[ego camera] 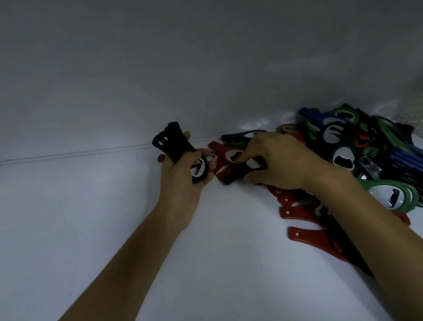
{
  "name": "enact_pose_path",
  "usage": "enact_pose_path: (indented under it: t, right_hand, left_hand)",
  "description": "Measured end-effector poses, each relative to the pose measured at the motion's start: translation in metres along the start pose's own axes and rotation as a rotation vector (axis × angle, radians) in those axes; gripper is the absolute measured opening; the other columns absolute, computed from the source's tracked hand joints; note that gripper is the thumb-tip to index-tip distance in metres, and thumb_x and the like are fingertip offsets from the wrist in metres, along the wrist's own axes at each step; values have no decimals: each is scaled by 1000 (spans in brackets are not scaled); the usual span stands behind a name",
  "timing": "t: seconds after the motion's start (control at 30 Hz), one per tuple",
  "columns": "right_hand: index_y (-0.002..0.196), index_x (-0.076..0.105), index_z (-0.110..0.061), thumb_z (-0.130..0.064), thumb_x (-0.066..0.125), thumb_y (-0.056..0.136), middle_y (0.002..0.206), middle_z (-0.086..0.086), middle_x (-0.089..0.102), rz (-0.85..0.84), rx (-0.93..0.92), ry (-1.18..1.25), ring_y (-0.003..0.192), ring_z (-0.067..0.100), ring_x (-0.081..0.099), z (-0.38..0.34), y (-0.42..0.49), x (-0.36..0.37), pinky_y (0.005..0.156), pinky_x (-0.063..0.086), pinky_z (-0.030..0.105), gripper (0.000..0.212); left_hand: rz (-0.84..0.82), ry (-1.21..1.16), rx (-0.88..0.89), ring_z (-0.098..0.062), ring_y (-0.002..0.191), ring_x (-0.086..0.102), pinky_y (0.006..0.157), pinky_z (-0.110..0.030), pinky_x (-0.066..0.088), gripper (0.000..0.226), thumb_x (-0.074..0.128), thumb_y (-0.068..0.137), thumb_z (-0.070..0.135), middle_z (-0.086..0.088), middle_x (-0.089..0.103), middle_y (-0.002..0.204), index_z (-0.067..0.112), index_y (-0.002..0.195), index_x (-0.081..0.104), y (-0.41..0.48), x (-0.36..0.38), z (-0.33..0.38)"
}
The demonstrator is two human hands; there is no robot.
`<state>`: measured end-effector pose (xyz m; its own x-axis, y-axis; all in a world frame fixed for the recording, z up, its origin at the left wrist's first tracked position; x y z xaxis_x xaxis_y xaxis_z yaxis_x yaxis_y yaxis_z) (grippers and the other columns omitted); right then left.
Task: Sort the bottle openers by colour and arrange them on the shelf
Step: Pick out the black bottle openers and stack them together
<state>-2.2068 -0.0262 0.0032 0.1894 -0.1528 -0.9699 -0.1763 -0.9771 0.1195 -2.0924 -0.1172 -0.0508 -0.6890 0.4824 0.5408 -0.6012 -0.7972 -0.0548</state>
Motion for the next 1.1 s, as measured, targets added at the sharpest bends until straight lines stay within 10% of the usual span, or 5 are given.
enact_pose_path:
  t: [0.3, 0.6, 0.77, 0.87, 1.1]
  right_hand:
    - [101, 70, -7, -21, 55, 96, 78, -3, 66, 614, 218, 462, 61, 4, 59, 14, -12, -40, 51, 46, 16, 21]
    - [106, 70, -38, -75, 37, 77, 116, -17, 66, -98, 197, 1513, 109, -7, 57, -68, 13, 41, 105, 36, 23, 57]
    - [96, 69, -13, -26, 44, 100, 95, 6, 71, 515, 255, 696, 88, 21, 66, 11, 6, -19, 78, 55, 37, 29]
    - [122, 57, -5, -17, 44, 98, 122, 14, 60, 363, 240, -2, 109, 29, 56, 31, 12, -11, 90, 47, 40, 30]
    - [110, 67, -13, -25, 49, 95, 110, 11, 60, 332, 258, -227, 97, 27, 56, 35, 17, -2, 81, 38, 32, 26]
  left_hand:
    - [-56, 333, 80, 3, 82, 66, 66, -21, 55, 40, 53, 90, 39, 20, 70, 89, 30, 129, 48, -2, 13, -2]
    - [-41, 337, 83, 5, 103, 60, 82, -14, 50, 63, 50, 89, 48, 10, 57, 122, 27, 144, 29, 0, 10, -6]
    - [-47, 325, 69, -13, 84, 69, 69, -32, 58, 27, 42, 99, 28, 2, 71, 98, 25, 124, 50, -3, 13, -4]
    - [-52, 295, 56, -7, 67, 69, 54, -26, 57, 21, 44, 99, 18, 13, 72, 75, 29, 116, 49, -5, 13, -5]
    - [-79, 261, 16, -6, 66, 69, 57, -25, 58, 28, 46, 96, 3, 0, 63, 93, 24, 113, 50, -10, 19, -6]
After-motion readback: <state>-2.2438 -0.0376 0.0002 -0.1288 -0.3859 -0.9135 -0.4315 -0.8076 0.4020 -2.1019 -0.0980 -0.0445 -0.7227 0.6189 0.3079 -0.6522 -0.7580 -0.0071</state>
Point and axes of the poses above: each hand's wrist, its own y-axis towards the middle knuckle, its own x-axis out of the palm, z = x × y, the point moved 9 cm from there along y, towards the middle knuckle
